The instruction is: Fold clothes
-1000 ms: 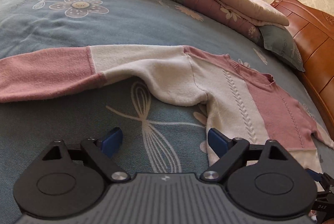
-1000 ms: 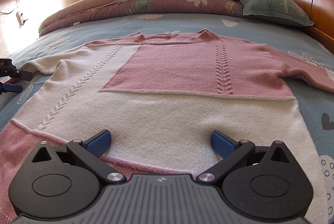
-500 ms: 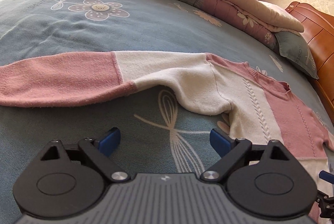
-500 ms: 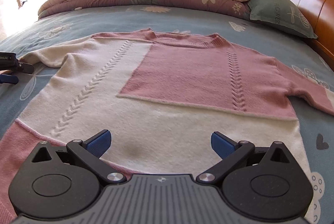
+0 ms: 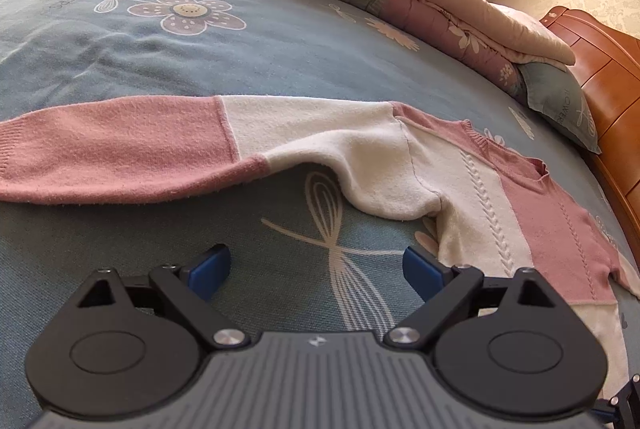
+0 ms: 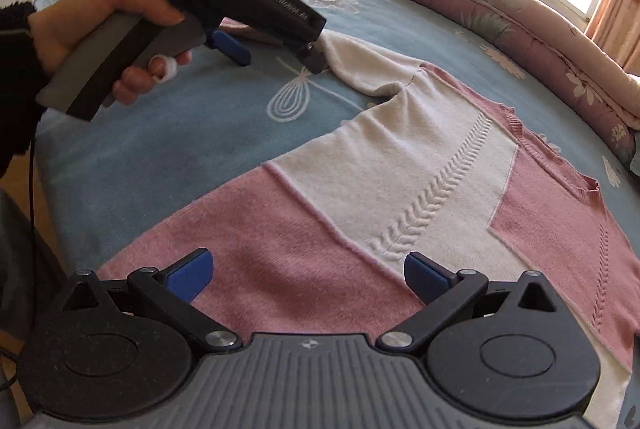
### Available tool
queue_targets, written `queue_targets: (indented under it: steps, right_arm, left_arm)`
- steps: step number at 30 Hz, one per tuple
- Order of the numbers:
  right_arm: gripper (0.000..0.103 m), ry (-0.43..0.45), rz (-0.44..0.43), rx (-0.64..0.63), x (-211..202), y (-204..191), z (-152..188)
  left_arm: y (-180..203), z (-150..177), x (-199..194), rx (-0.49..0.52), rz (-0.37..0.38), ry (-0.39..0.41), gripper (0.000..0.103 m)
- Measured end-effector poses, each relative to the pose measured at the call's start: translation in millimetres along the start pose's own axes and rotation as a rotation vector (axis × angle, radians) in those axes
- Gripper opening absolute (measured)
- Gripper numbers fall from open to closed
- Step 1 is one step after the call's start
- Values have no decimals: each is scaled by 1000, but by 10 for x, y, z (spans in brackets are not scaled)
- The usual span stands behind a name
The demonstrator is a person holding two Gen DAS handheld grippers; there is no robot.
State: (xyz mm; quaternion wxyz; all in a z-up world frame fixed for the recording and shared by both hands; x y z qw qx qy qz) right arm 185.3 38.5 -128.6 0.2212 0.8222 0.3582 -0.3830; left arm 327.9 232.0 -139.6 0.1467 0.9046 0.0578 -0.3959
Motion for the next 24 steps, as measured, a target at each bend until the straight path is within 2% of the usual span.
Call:
queue_targets:
  steps: [2, 6, 9, 13, 15, 18, 21, 24]
  right_arm:
    - [103, -5, -34, -58, -41, -211, 85]
    - [103, -18, -210, -194, -214, -624, 172]
    - [103, -18, -144, -280, -256, -780, 251]
    - [103, -54, -3, -319, -180, -729, 323]
    - [103, 5, 62, -324, -234, -711, 258]
    - [103, 189, 111, -203, -473, -601, 19]
    - [103, 302, 28, -101, -703, -497, -119]
    - [103, 312, 52, -102, -753, -466, -118]
  left_arm:
    - [22, 8, 0, 10, -13, 1, 93]
    - [35, 22, -7, 25, -25, 2, 93]
    - [25, 24, -10, 27, -23, 2, 93]
    - [26, 24, -10, 28, -24, 0, 93]
    - [24, 21, -12, 23, -24, -1, 93]
    - [13, 20, -14, 18, -20, -2, 93]
    - [16, 18, -37, 16, -13, 0, 93]
    - [26, 16, -66, 16, -6, 4, 93]
Point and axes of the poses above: each gripper's, at about its wrist camera, not at the fingertips, and x roughly the way its jaws point, y to its right, z to its underside, the point moved 4 cm from there along x, roughly the way its jaws point, and after that the axes turned 9 degrees about -z, right-handed, at the moved point
